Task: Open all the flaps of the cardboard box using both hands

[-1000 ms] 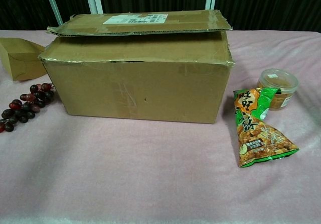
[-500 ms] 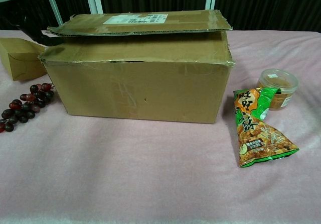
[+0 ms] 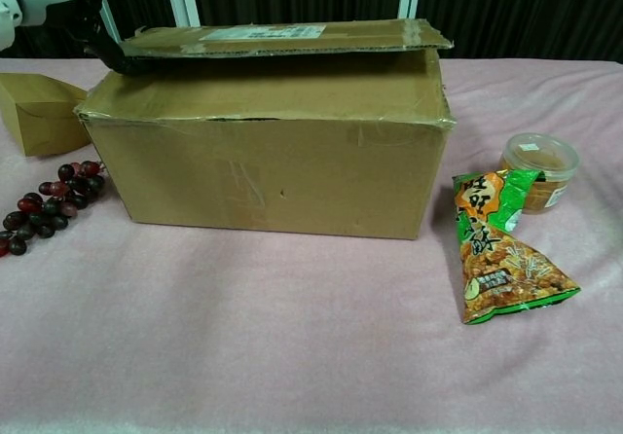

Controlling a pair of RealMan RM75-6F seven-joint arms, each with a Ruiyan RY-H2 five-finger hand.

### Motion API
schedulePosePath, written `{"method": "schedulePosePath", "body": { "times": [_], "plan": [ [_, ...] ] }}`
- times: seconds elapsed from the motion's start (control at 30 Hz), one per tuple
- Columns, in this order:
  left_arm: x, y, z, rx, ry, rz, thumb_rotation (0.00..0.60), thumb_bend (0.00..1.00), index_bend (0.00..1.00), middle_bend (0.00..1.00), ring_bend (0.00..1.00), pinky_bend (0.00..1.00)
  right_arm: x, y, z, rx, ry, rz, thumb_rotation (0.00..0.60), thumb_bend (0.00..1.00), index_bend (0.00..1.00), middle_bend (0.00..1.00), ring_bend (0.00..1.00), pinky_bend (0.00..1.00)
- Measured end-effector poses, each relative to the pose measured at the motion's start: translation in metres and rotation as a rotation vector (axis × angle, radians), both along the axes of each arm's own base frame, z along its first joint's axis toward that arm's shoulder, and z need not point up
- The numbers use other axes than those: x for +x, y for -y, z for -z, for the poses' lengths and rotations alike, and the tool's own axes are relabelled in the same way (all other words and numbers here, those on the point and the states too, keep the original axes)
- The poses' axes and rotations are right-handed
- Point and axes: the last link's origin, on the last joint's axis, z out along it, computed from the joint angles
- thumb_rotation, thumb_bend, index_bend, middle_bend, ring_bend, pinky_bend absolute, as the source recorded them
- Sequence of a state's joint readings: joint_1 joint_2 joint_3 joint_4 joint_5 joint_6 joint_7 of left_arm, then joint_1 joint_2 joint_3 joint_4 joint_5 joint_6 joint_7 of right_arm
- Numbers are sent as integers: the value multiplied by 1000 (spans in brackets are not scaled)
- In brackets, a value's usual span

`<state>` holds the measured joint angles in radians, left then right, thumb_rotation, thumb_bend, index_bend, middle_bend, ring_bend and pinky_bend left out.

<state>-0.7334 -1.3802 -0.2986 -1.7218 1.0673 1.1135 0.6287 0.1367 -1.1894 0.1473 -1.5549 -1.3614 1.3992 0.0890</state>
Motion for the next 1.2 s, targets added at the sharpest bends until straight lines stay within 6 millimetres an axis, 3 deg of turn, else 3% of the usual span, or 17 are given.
{"method": "schedulePosePath", "body": {
  "times": [0.43,0.73,0.9,1.03,1.2],
  "plan": [
    [45,-56,-45,181,-18,110,600,295,0,0,0,0,0,-1,1,1,28,12,600,254,0,0,0,231],
    [55,-111,-62,283,-99,83,600,295,0,0,0,0,-2,0,1,7,41,37,600,254,0,0,0,231],
    [55,-137,-61,306,-112,33,600,295,0,0,0,0,-4,-1,1,11,43,51,600,254,0,0,0,231],
    [55,-141,-52,272,-84,15,600,294,0,0,0,0,-7,0,3,22,39,67,600,255,0,0,0,231],
    [48,-129,-47,219,-45,14,600,280,0,0,0,0,-10,0,6,36,26,78,600,254,0,0,0,230]
  ]
}}
